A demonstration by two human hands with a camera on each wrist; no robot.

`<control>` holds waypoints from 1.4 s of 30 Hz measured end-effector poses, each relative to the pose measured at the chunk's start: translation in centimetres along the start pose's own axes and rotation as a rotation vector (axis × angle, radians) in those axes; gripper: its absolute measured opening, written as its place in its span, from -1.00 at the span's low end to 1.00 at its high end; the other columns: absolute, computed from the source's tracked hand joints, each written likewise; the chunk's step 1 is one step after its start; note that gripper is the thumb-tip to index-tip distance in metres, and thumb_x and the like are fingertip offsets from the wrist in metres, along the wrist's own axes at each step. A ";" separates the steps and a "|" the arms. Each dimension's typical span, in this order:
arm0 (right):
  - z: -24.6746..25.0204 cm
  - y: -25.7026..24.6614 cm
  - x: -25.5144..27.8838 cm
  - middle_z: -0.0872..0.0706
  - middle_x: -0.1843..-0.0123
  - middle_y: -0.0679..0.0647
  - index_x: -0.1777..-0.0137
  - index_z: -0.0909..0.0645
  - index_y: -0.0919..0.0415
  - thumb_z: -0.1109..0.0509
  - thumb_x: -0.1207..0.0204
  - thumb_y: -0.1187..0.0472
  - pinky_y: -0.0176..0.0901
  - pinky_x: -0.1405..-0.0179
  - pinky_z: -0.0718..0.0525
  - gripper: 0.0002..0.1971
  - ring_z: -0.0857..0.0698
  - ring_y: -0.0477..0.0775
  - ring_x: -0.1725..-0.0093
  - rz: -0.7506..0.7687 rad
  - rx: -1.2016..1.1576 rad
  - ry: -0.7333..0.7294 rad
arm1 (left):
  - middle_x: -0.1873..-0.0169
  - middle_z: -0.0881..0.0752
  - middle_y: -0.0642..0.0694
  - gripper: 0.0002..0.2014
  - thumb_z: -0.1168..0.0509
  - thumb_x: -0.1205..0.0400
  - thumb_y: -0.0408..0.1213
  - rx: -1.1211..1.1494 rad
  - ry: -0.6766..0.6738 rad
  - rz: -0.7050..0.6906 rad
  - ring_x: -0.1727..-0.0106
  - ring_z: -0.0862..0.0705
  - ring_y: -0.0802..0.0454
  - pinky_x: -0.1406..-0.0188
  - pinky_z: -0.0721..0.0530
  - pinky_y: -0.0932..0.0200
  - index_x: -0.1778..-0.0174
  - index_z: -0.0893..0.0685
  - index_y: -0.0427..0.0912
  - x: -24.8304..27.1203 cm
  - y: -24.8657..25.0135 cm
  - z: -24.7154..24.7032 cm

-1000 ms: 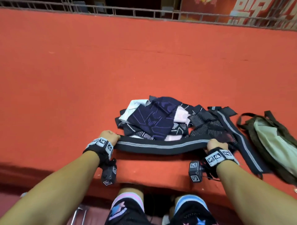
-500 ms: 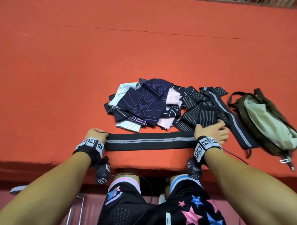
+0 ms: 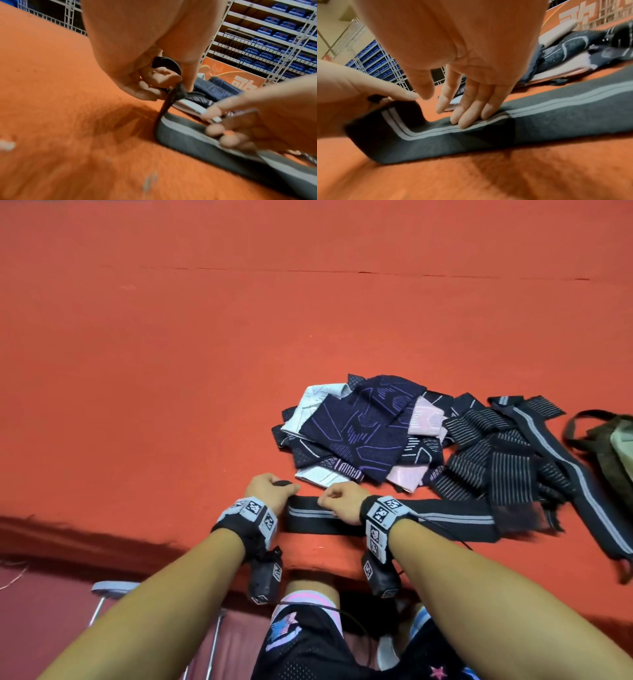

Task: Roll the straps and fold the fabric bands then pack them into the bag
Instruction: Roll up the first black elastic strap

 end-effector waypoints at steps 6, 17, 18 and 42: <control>-0.5 -0.5 0.1 -0.83 -0.04 0.08 0.07 -0.83 0.12 -0.38 -0.59 0.14 -0.14 -0.23 -0.63 -0.81 -0.74 0.09 -0.16 -0.110 -0.070 -0.069 | 0.49 -0.72 -0.17 -0.47 -0.59 -0.29 0.18 0.201 -0.033 0.054 0.45 -0.58 -0.02 0.35 -0.64 -0.04 0.37 -0.71 -0.29 2.0 -0.8 -3.3; -0.9 0.5 -0.5 -0.86 0.27 0.07 0.31 -0.77 0.23 -0.33 -0.34 -0.12 0.10 -0.18 -0.67 -0.60 -0.81 0.13 0.13 -0.166 -0.329 0.073 | 0.32 -0.87 -0.07 -0.55 -0.28 -0.62 0.12 0.394 -0.168 0.175 0.12 -0.82 -0.12 0.04 -0.68 0.03 0.42 -0.89 -0.04 1.7 -1.1 -4.4; -0.7 0.4 -0.4 -0.85 0.27 0.05 0.28 -0.77 0.22 -0.38 -0.37 -0.14 0.02 -0.11 -0.67 -0.61 -0.80 0.10 0.15 -0.150 -0.330 0.056 | 0.29 -0.87 -0.05 -0.58 -0.28 -0.64 0.08 0.404 -0.191 0.160 0.10 -0.83 -0.09 -0.02 -0.70 0.03 0.42 -0.89 -0.01 1.6 -1.2 -4.5; -0.5 0.1 1.7 -0.55 -0.10 -0.02 0.09 -0.68 -0.08 -0.56 -0.47 -0.04 -0.09 0.01 -0.64 -0.86 -0.71 0.13 -0.07 0.047 0.541 0.267 | 0.39 -0.79 0.08 -0.79 -0.55 -0.45 -0.38 -0.035 -0.081 -0.064 0.31 -0.76 0.06 0.07 -0.81 0.08 0.29 -0.73 0.05 3.0 -0.4 -1.9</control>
Point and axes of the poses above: each hand's wrist, its own x-axis away from the middle knuckle, its own z-axis out of the back of the hand, y = z × x, the point moved 4 cm from there along -x, towards the middle knuckle
